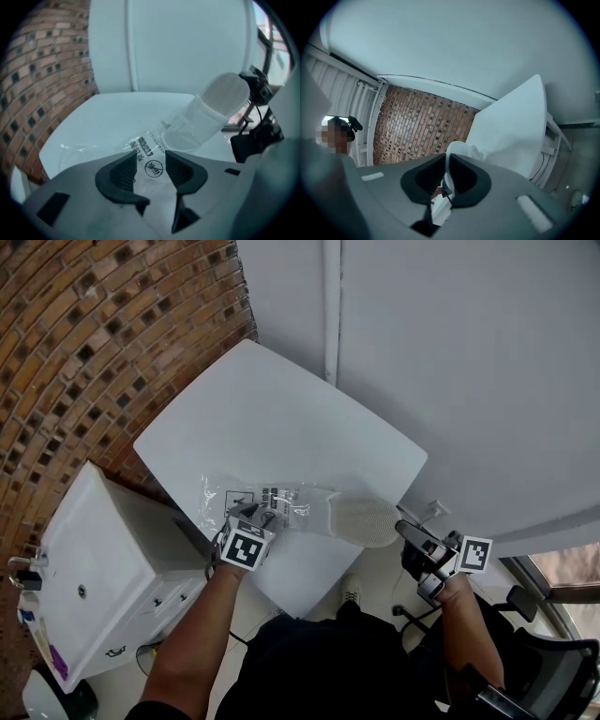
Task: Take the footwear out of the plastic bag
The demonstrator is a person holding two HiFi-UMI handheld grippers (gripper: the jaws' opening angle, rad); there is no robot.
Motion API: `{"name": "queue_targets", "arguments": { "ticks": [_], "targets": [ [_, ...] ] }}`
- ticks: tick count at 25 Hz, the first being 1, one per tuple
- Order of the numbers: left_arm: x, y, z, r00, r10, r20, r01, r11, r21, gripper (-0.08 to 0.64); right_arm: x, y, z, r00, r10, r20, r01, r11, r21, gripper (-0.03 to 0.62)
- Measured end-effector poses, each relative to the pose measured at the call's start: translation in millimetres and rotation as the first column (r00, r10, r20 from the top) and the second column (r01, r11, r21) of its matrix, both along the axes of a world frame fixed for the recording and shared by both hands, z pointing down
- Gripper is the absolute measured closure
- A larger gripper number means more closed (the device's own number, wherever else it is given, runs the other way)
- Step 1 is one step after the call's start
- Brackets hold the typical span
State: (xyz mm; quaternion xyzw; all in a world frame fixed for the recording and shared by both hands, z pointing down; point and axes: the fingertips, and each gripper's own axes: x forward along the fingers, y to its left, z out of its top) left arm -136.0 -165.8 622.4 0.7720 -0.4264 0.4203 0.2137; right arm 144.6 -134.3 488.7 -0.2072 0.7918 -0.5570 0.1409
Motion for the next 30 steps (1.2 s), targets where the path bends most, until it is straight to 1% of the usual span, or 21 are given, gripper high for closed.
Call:
{"name": "queue_targets", "arguments": {
  "ticks": [1,2,3,4,5,6,7,8,9,10,11,12,14,16,19,24,28,30],
  "targets": [
    [8,0,-3,0.996,0.078,0.051,-0.08,0.996,0.028,0.353,0,0,0,1.0,-0.002,0.001,0.002,1.0,-0.001,0.561],
    [16,-1,-5,0.984,0.144,0.105,-0.15,0.988,0.048,0.351,0,0,1,1.0,-0.003,0.002,0.003,1.0,-0.001,0.561],
    [21,-4,-7,0.969,0.189,0.157,-0.201,0.978,0.062,0.35,0,-1,1,1.0,-0.003,-0.002,0.003,1.0,-0.001,0.561],
    [23,-7,-10,0.956,0.21,0.203,-0.228,0.971,0.072,0.35,-1,-2,3,1.0,-0.003,-0.01,0.003,1.0,0.0,0.561],
    [23,-12,-13,0.951,0.203,0.235,-0.228,0.97,0.082,0.35,-1,-3,5,1.0,-0.003,-0.02,0.003,1.0,0.0,0.561],
    [20,-15,-16,0.954,0.174,0.243,-0.201,0.975,0.091,0.35,-2,-4,7,1.0,-0.001,-0.029,0.001,1.0,-0.004,0.561],
    [16,-17,-19,0.965,0.133,0.226,-0.158,0.983,0.097,0.35,-1,-4,9,0.999,0.002,-0.035,-0.002,1.0,-0.008,0.563],
    [12,-17,-22,0.976,0.098,0.192,-0.119,0.988,0.101,0.35,0,-3,10,0.999,0.003,-0.037,-0.003,1.0,-0.012,0.563],
    [11,-16,-24,0.984,0.084,0.159,-0.102,0.989,0.106,0.348,0,-3,11,0.999,0.002,-0.036,-0.002,1.0,-0.015,0.563],
    [12,-15,-26,0.985,0.102,0.139,-0.117,0.987,0.109,0.348,1,-3,11,0.999,0.0,-0.036,0.0,1.0,-0.015,0.563],
    [17,-13,-26,0.98,0.145,0.136,-0.16,0.981,0.108,0.348,2,-3,12,0.999,-0.003,-0.035,0.002,1.0,-0.016,0.563],
    [23,-11,-24,0.969,0.2,0.145,-0.216,0.972,0.097,0.348,2,-4,12,0.999,-0.005,-0.035,0.004,1.0,-0.017,0.563],
    [34,-7,-14,0.939,0.296,0.175,-0.308,0.95,0.046,0.35,1,-4,13,0.999,-0.009,-0.032,0.008,1.0,-0.016,0.563],
    [41,-5,-1,0.919,0.343,0.195,-0.348,0.938,-0.008,0.35,-3,-4,12,0.999,-0.015,-0.03,0.015,1.0,-0.012,0.563],
    [47,-7,11,0.914,0.352,0.203,-0.35,0.935,-0.049,0.356,-7,-6,10,0.999,-0.024,-0.035,0.024,1.0,-0.006,0.561],
    [53,-7,18,0.923,0.342,0.178,-0.335,0.94,-0.067,0.41,-7,-9,8,0.999,-0.023,-0.029,0.023,1.0,-0.006,0.562],
    [49,-9,23,0.924,0.329,0.195,-0.322,0.944,-0.072,0.474,-9,-8,6,0.999,-0.031,-0.014,0.031,0.999,-0.007,0.561],
    [44,-12,25,0.927,0.311,0.211,-0.303,0.951,-0.067,0.543,-9,-8,3,0.999,-0.036,-0.001,0.036,0.999,-0.004,0.561]
  ]
}}
